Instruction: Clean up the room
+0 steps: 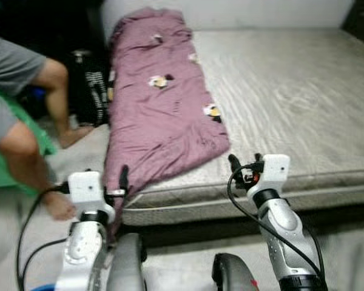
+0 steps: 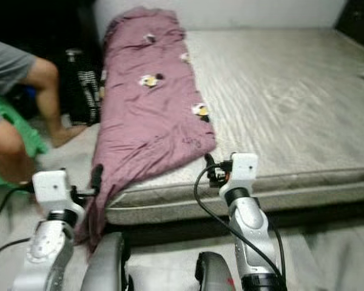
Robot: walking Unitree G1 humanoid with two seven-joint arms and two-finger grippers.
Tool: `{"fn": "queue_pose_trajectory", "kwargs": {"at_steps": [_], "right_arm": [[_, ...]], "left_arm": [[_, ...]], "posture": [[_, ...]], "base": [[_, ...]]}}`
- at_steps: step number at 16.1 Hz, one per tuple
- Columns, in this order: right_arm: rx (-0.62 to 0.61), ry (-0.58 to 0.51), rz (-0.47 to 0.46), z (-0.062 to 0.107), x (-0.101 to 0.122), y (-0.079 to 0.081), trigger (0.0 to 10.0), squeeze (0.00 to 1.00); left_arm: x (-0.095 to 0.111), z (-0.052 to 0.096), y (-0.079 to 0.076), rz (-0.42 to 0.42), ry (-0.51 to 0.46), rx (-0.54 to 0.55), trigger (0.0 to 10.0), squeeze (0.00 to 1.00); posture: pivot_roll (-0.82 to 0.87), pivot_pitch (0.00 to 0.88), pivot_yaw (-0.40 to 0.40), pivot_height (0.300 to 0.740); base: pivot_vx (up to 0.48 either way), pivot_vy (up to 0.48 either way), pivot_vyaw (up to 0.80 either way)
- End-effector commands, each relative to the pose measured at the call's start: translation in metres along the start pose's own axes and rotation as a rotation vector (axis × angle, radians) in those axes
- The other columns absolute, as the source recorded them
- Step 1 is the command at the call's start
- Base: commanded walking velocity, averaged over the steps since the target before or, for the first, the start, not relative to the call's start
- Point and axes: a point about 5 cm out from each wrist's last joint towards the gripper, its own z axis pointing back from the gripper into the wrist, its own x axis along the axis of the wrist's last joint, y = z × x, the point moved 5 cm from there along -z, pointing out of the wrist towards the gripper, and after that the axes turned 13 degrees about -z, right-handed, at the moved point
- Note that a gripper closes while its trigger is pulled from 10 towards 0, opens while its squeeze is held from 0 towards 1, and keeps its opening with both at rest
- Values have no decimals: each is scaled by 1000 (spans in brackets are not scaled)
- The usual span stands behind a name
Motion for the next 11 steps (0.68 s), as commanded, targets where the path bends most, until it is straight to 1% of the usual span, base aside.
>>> {"fn": "queue_pose_trajectory", "kwargs": {"at_steps": [1, 5, 11], "right_arm": [[5, -21, 6, -3, 9, 0, 10000, 0], [5, -22, 3, -3, 9, 0, 10000, 0], [3, -21, 5, -3, 9, 0, 10000, 0]], "left_arm": [[10, -3, 0, 19, -30, -6, 10000, 0], [11, -3, 2, 22, -37, -6, 10000, 0], [11, -3, 2, 34, -36, -15, 10000, 0]], "posture": [[-49, 83, -14, 617], [-50, 87, -12, 617], [-53, 89, -11, 617]], "base": [[0, 0, 0], [0, 0, 0], [277, 0, 0]]}}
